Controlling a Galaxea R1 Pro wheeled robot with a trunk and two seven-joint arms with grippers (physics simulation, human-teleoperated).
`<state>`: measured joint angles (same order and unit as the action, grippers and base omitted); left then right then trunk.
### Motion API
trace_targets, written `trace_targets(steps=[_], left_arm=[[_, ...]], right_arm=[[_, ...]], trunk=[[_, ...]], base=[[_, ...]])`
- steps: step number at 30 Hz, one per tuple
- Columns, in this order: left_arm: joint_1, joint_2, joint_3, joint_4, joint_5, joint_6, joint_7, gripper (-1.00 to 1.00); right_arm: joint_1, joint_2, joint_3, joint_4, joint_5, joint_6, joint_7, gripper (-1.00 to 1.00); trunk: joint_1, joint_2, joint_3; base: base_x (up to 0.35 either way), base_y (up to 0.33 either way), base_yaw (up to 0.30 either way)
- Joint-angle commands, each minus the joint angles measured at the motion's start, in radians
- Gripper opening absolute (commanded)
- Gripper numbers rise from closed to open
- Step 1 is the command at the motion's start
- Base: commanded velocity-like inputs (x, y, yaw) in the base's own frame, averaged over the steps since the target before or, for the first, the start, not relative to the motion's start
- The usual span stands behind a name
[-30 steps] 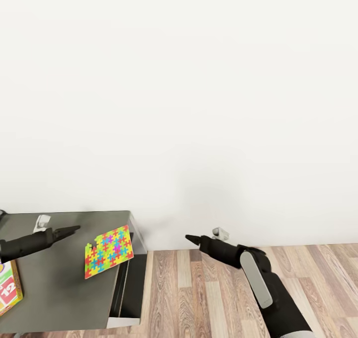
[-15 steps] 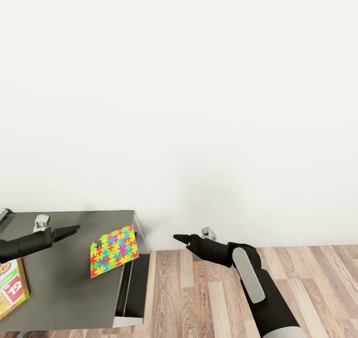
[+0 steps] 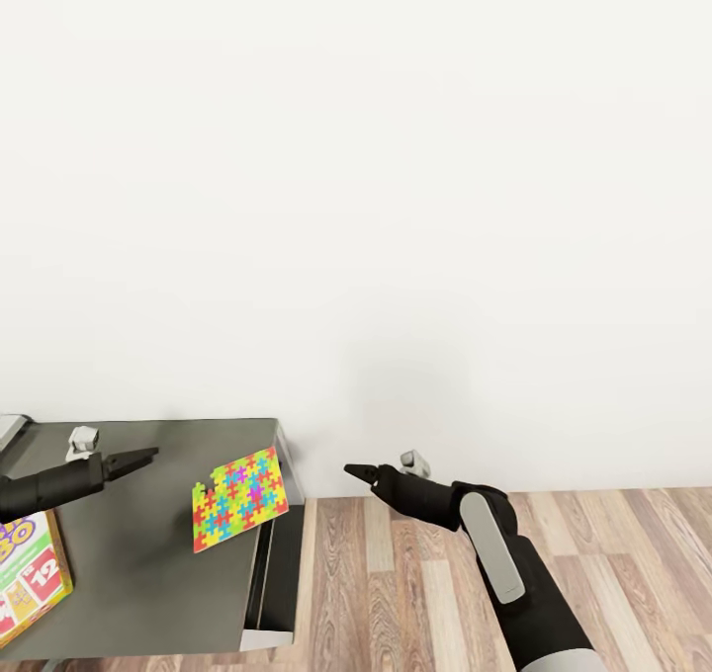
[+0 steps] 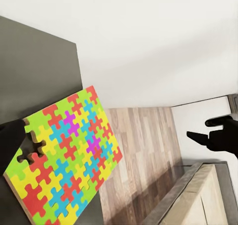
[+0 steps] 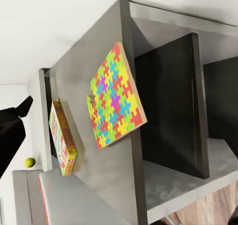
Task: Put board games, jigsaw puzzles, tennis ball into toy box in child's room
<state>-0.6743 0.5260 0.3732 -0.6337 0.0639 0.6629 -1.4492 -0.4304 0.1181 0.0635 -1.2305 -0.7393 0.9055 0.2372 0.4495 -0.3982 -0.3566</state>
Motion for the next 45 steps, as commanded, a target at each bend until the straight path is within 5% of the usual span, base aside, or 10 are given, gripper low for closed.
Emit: trace_targets(steps=[1,16,25,39,45], left_arm=[[-0.001,0.0,0.0,0.0,0.001,0.011,-0.003,1.0],[-0.001,0.0,0.001,0.0,0.001,0.012,-0.006,1.0],[0.001,0.0,-0.001,-0.007,0.003,0.015,-0.118,1.0],[0.062,-0.011,-0.006,-0.291,0.012,0.176,-0.122,1.0],[0.081,-0.015,-0.005,-0.34,0.014,0.195,-0.122,1.0]], right_arm=[[-0.001,0.001,-0.001,0.002,0.008,0.002,0.006,1.0],[-0.012,0.004,-0.001,0.07,0.0,-0.014,-0.013,1.0],[-0.159,-0.002,-0.002,0.455,-0.004,-0.164,0.024,1.0],[-0.205,0.0,0.009,0.545,0.01,-0.196,0.105,1.0],[-0.207,0.0,0.058,0.542,0.012,-0.198,0.142,1.0]], trunk=[[0.001,-0.002,-0.002],[0.001,-0.002,-0.002],[0.001,-0.002,-0.002],[0.001,-0.002,-0.002],[0.001,-0.002,-0.002]], base=[[0.0,0.004,0.0],[0.0,0.088,0.0],[0.0,0.069,0.0],[0.0,0.005,0.0],[0.0,0.126,0.0]])
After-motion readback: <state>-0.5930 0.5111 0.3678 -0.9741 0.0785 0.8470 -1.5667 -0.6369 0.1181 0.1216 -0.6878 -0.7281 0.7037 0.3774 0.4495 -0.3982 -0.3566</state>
